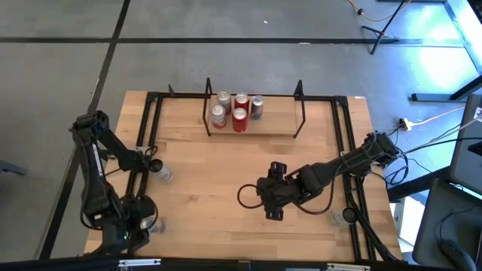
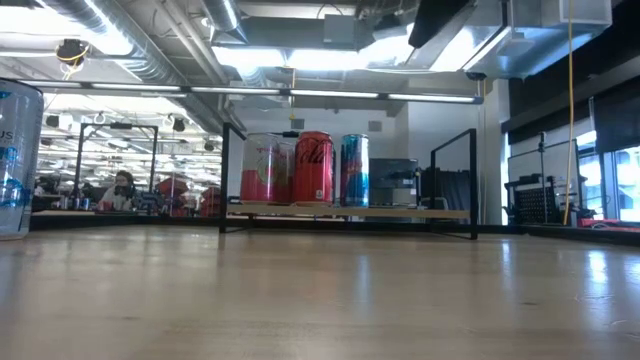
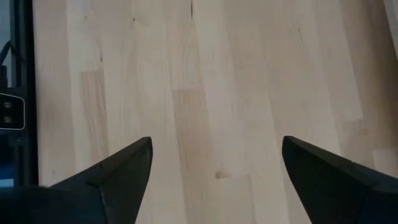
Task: Place canned beverage on shelf
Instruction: Put the blue soda can on the shelf aligned with the other blue soda can
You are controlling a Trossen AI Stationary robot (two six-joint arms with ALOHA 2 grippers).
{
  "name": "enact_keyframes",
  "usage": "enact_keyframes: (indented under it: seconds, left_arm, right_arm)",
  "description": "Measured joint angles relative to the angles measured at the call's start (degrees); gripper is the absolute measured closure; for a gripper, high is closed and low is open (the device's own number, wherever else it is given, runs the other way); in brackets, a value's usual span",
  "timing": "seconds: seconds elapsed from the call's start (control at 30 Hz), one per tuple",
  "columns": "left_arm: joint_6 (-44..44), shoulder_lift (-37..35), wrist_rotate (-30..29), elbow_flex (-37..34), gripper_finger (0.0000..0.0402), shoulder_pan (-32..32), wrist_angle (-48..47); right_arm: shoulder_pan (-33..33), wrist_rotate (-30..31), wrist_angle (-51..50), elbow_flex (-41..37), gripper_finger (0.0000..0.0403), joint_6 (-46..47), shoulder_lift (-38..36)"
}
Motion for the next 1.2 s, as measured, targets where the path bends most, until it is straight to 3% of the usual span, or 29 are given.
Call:
enact_keyframes:
  seconds: [0.47,0.6,0.8,1.0,1.2]
  left_arm:
    - [-0.01,8.10,-2.47,0.00,0.0050,0.13,-1.79]
    - [1.46,8.74,-2.44,0.00,0.0091,0.53,-0.75]
    - [4.56,8.65,-2.75,0.02,0.0197,1.77,-0.03]
    - [15.44,8.43,-4.87,4.11,0.0207,7.68,1.52]
    - [35.15,8.41,-5.71,13.22,0.0207,20.35,0.07]
  right_arm:
    - [0.02,-0.02,-0.09,0.00,0.0061,0.00,0.00]
    - [0.04,-0.12,-0.12,0.00,0.0061,0.33,0.00]
    - [0.72,-1.29,-0.70,-0.07,0.0061,1.09,-0.78]
    - [2.13,-0.66,-4.58,-0.07,0.0061,0.29,-4.19]
    - [2.68,1.37,-4.14,-6.38,0.0061,2.08,-12.83]
